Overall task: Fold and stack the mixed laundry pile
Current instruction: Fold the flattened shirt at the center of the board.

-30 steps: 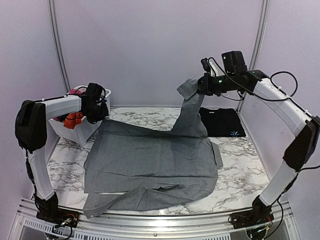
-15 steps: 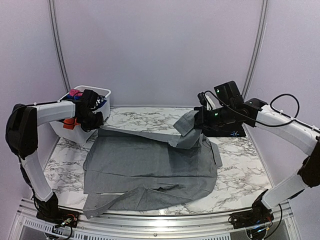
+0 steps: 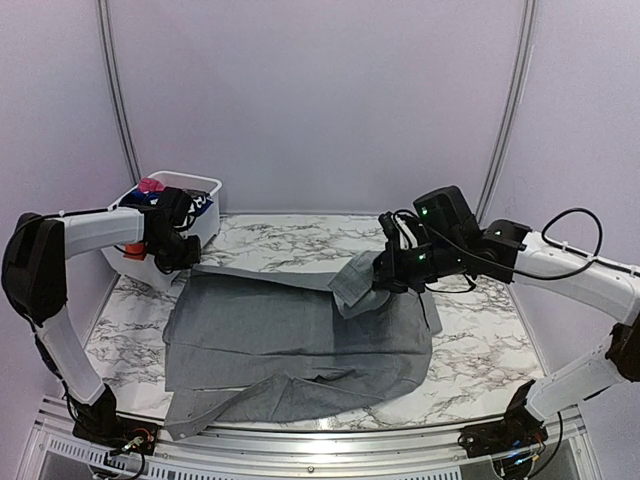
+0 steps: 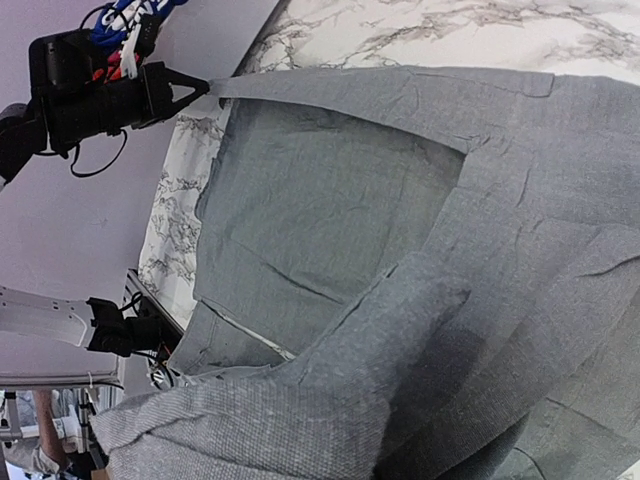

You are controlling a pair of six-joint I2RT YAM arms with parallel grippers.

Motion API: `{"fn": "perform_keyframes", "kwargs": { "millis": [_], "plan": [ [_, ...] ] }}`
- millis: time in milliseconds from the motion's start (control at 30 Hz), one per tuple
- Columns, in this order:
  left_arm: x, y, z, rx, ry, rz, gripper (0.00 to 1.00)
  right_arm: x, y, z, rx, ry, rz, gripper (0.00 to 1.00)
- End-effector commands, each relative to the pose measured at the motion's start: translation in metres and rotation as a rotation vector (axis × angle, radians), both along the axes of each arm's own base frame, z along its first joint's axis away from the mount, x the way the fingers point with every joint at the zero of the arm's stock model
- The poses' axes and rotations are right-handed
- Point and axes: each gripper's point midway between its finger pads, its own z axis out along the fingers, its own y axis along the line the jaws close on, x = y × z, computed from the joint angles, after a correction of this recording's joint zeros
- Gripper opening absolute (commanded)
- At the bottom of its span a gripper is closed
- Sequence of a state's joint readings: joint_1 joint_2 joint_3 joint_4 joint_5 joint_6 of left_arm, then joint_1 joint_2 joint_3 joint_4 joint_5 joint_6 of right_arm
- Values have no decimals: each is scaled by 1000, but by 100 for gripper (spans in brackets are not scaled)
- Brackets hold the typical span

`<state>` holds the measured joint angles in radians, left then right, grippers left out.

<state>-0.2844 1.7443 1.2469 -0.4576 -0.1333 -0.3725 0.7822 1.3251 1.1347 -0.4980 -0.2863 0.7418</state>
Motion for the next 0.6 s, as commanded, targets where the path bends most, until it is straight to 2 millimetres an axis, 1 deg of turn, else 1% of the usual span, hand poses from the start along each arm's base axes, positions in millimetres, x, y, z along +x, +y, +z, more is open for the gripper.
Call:
{"fn": "perform_keyframes", "kwargs": {
  "millis": [0, 167, 267, 400, 433, 567],
  "plan": [
    [-30, 20, -18, 81, 103, 6, 0, -11, 2, 5, 41, 39, -7, 0],
    [-40, 19, -38, 96, 160, -18, 0, -23, 7, -19, 25, 111, 49, 0],
    [-45, 18, -47, 121, 185, -39, 0, -27, 9, -27, 20, 140, 65, 0],
    [-51, 14, -55, 148, 222, -83, 0, -33, 7, -31, 14, 167, 75, 0],
    [-52, 12, -55, 162, 224, -101, 0, -35, 5, -33, 3, 174, 74, 0],
    [-62, 5, -49, 202, 224, -151, 0, -38, -4, -25, -19, 153, 69, 0]
  ]
}}
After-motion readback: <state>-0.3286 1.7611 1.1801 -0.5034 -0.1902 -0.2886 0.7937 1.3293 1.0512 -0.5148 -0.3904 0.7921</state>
